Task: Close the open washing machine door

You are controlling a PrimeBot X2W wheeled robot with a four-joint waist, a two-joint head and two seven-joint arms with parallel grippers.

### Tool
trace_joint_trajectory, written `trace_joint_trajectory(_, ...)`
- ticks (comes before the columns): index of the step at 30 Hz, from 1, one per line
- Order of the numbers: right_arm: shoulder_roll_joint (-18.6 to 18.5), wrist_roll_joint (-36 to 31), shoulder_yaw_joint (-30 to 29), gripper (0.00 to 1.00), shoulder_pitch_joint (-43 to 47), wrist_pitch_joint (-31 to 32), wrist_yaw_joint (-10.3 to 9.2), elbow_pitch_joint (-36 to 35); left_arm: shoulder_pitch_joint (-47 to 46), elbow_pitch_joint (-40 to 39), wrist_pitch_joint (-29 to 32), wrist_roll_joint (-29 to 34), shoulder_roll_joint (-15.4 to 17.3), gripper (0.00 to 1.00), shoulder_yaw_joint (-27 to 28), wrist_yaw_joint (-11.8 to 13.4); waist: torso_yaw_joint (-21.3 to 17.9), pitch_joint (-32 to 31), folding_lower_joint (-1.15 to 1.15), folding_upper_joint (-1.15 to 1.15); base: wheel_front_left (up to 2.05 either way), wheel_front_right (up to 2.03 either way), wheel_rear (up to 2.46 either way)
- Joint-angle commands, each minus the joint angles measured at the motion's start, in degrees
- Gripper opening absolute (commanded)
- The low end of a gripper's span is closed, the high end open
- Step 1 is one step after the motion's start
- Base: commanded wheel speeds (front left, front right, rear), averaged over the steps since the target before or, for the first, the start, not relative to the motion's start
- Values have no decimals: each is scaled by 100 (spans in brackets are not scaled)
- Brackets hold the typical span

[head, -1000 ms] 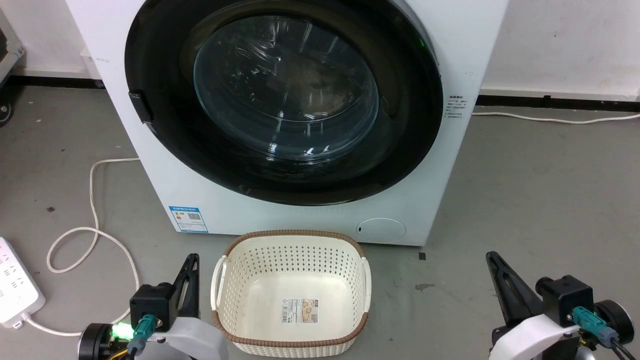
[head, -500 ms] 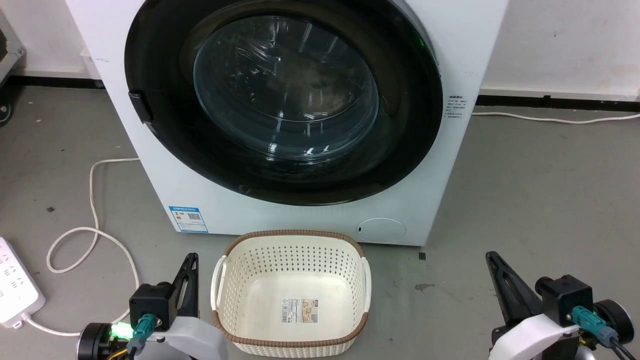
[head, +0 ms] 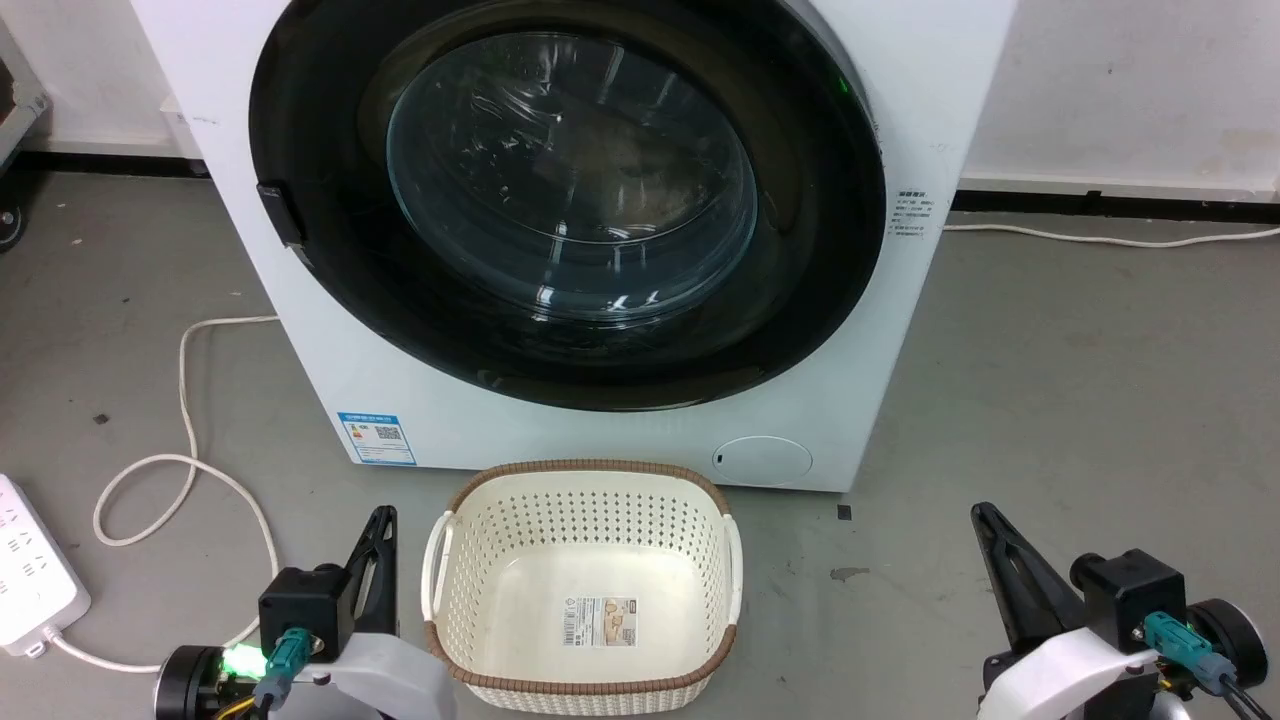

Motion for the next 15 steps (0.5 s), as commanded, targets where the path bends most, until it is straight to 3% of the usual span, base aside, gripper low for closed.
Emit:
trace_joint_trajectory(1, 27, -35, -2, 0, -81, 2, -4, -34, -85, -24, 2, 14, -3, 0, 6, 16, 0, 0, 0, 0, 0, 0, 0)
trace_joint_trajectory(15, 27, -35, -2, 0, -81, 2, -4, -34, -85, -24, 2, 14, -3, 0, 6, 16, 0, 0, 0, 0, 0, 0, 0)
